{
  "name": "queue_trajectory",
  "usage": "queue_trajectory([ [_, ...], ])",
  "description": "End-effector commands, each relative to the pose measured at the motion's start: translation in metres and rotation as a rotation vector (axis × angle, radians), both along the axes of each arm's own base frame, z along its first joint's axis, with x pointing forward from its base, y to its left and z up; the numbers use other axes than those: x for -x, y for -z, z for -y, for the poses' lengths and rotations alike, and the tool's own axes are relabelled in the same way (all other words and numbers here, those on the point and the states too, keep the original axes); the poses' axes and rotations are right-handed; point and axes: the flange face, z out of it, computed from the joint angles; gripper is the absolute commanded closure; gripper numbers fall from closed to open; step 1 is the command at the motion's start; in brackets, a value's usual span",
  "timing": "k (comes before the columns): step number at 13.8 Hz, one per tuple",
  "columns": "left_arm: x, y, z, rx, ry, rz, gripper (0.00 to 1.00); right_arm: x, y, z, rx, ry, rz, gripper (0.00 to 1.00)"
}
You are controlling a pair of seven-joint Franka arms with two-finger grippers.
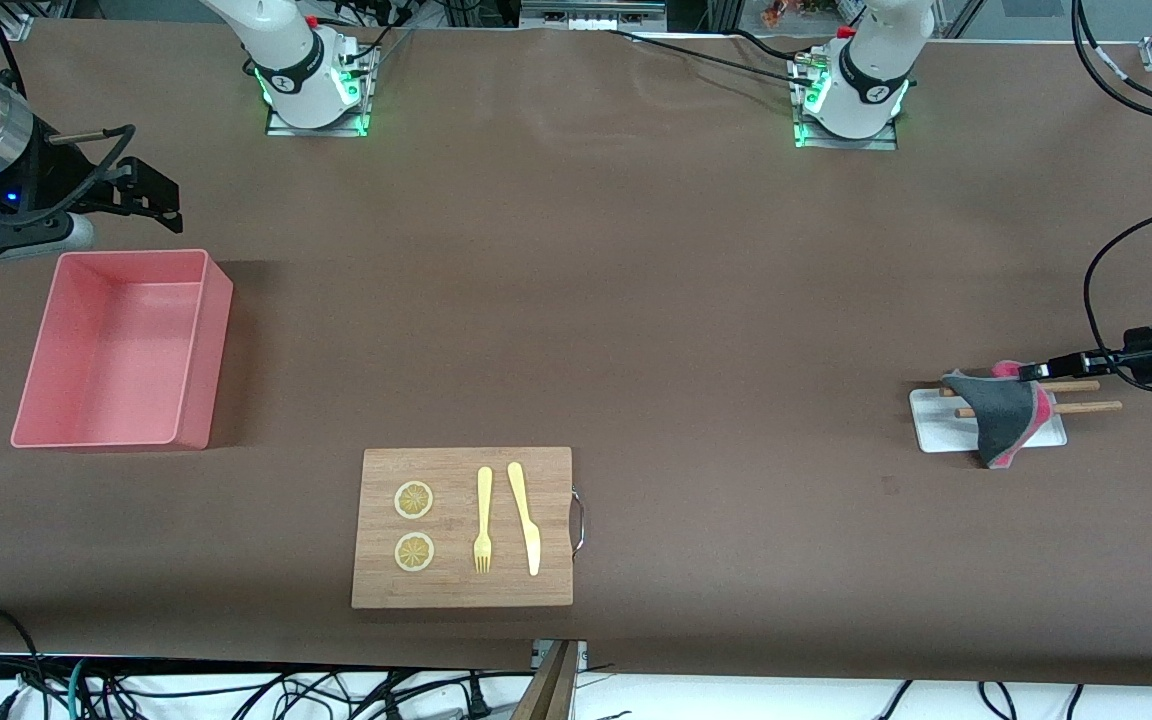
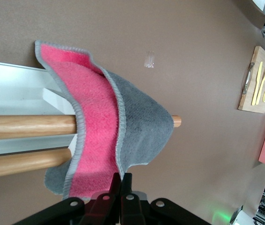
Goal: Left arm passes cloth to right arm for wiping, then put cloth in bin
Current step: 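Lift the grey cloth off the sticks with the left gripper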
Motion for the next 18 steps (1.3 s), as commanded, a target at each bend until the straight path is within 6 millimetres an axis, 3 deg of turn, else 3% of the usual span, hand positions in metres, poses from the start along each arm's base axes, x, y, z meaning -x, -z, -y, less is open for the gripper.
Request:
queue_trajectory([
  [1,-0.005,-0.037,0.012,0.015,-0.011,0.017,1.0,0.0,-0.006,-0.001,-0.016,0.0,0.008,0.0],
  [3,-0.01,-0.082,0.036,0.012,-0.013,-0.019,1.0,0.0,-0.006,-0.001,-0.016,0.0,0.009,0.0],
  [7,-0.018,-0.162,0.112,-0.02,0.029,-0.049,1.0,0.0,-0.006,-0.001,-0.016,0.0,0.009,0.0],
  [9,-0.021,-0.191,0.164,-0.041,0.042,-0.069,1.0,0.0,-0.006,-0.001,-0.016,0.0,0.009,0.0],
  [12,-0.026,-0.238,0.257,-0.162,0.068,-0.095,1.0,0.0,-0.006,0.0,-0.016,0.002,0.008,0.0],
  [18,-0.015,-0.277,0.394,-0.256,0.009,-0.161,1.0,-0.002,-0.003,0.005,-0.009,0.006,0.002,0.0],
])
